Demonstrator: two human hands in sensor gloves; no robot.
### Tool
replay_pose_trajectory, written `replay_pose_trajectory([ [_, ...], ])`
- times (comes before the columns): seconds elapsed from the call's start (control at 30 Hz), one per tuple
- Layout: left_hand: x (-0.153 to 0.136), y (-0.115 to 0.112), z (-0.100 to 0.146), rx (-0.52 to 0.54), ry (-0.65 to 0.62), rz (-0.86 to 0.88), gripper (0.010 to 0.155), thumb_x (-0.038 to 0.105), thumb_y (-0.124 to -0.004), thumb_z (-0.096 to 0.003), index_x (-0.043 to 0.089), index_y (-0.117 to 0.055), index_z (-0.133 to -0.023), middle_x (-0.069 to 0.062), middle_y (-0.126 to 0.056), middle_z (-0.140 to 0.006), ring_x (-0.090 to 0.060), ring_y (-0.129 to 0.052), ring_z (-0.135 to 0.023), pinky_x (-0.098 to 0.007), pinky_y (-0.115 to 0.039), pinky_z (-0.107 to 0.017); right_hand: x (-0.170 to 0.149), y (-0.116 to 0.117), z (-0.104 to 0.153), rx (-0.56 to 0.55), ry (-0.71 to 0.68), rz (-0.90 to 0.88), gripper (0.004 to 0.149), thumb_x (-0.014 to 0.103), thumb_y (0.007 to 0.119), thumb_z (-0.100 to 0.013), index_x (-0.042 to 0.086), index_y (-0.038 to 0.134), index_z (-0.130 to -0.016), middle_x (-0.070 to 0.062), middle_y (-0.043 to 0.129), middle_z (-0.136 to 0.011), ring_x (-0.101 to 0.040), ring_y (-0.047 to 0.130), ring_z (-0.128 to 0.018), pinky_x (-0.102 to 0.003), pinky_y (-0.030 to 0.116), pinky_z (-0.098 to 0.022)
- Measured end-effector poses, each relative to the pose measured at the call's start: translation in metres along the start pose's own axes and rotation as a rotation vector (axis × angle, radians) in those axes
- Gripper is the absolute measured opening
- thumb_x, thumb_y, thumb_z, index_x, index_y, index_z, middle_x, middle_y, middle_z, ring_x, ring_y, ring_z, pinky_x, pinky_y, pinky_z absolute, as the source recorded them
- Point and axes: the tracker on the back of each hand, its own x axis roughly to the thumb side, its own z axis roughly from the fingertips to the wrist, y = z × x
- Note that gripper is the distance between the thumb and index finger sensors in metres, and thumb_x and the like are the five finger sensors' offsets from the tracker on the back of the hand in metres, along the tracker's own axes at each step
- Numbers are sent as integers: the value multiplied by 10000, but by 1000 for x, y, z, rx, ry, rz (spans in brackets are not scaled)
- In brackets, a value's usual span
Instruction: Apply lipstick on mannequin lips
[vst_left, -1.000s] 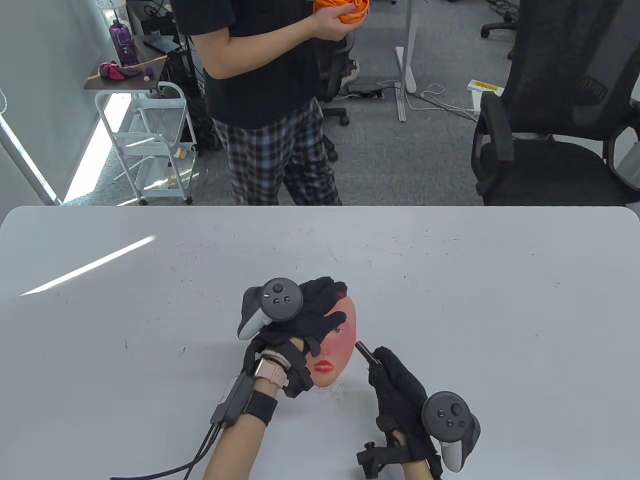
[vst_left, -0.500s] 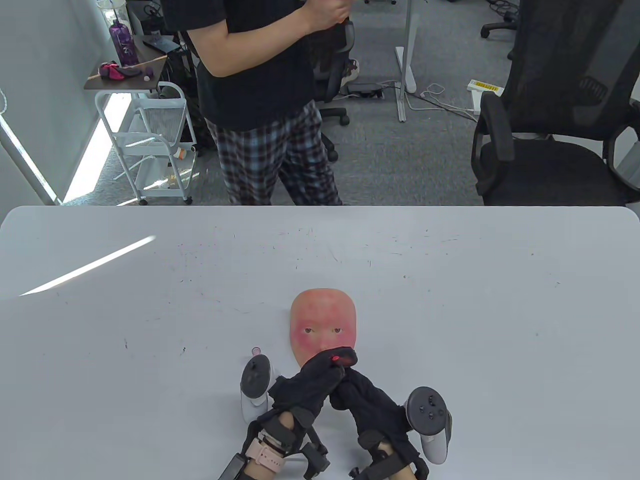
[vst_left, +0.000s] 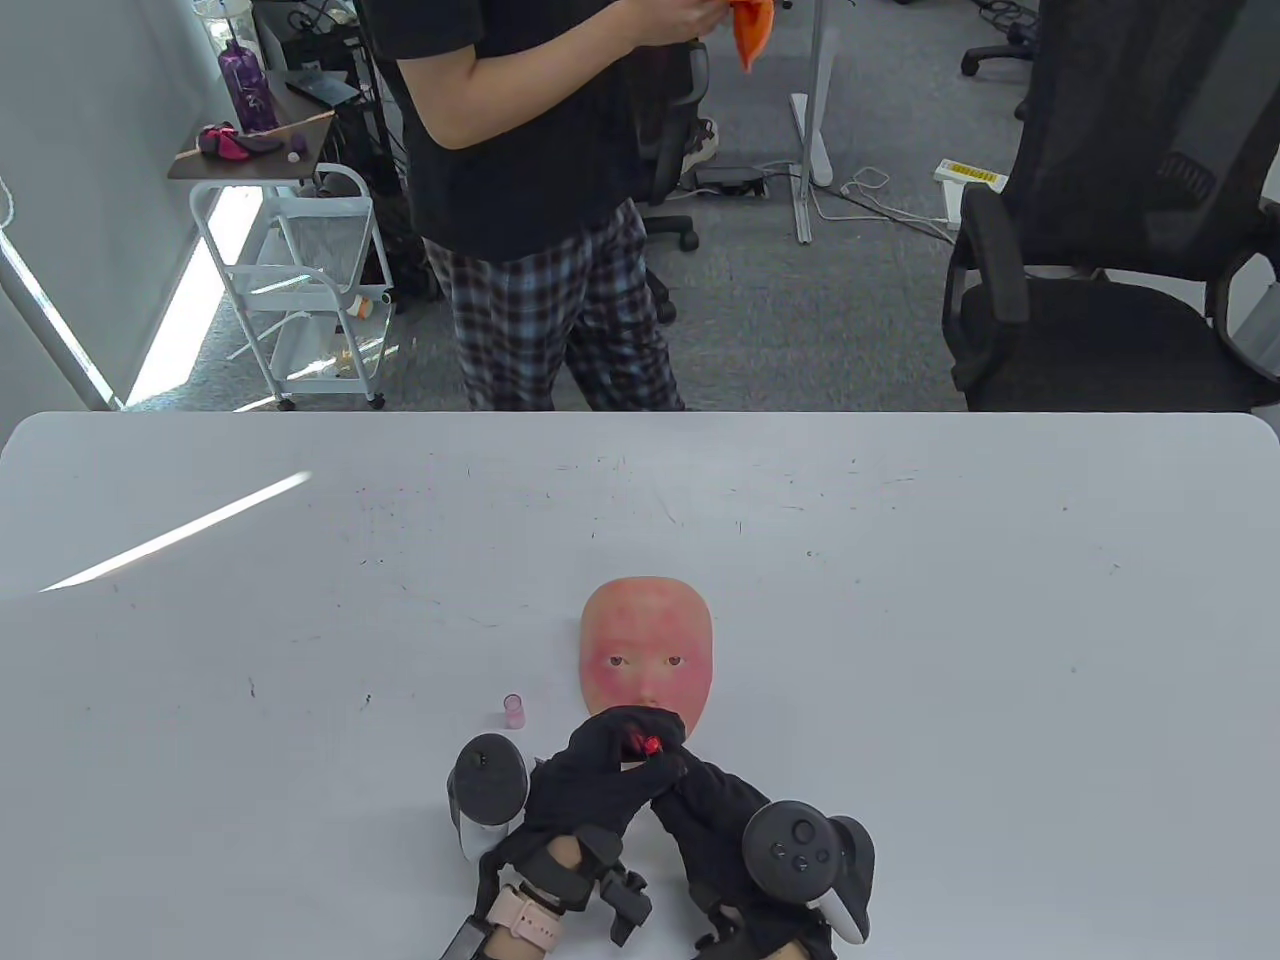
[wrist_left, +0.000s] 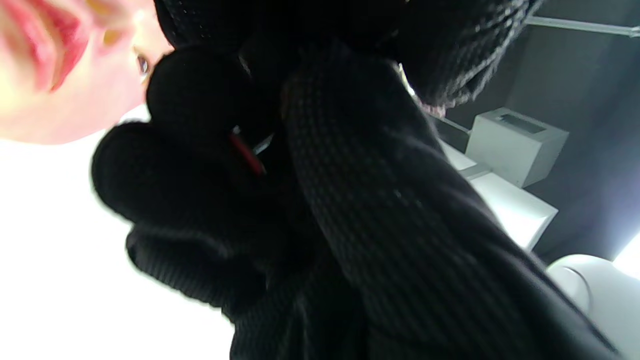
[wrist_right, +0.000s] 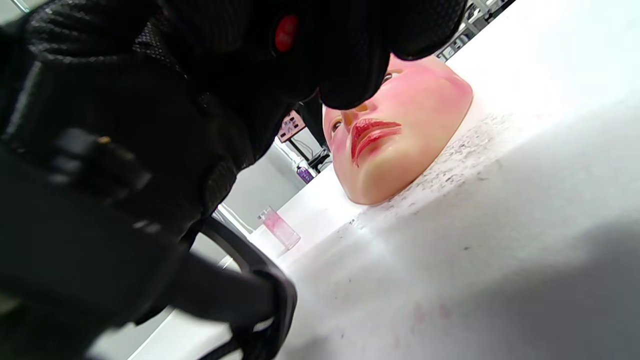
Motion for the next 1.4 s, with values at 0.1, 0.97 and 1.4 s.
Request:
replay_pose_trajectory([
  [0.1, 0, -2, 1, 18, 9, 144, 492, 351, -826, -497, 188, -822, -962, -144, -797, -1026, -394, -712, -942, -541, -648, -665, -5, -2, 0, -3, 0, -40, 528, 346, 779, -431, 155, 749, -923, -110, 932, -796, -316, 946, -632, -529, 721, -545],
  [0.97, 1, 2, 8, 120, -18, -24, 437, 420, -873, -488, 215, -825, -871, -98, -863, -913, -342, -813, -829, -470, -720, -582, 4, 4, 5, -61, -25, 145, 532, 368, 808, -411, 145, 772, -893, -95, 954, -753, -295, 958, -597, -517, 733, -530],
  [1.4, 59, 65, 10, 227, -132, -576, 710, 475, -820, -512, 183, -581, -1114, -182, -653, -1074, -437, -633, -923, -522, -613, -639, 6, -8, 11, -128, -35, 169, 538, 384, 804, -414, 139, 781, -892, -91, 962, -733, -284, 965, -576, -511, 742, -515],
])
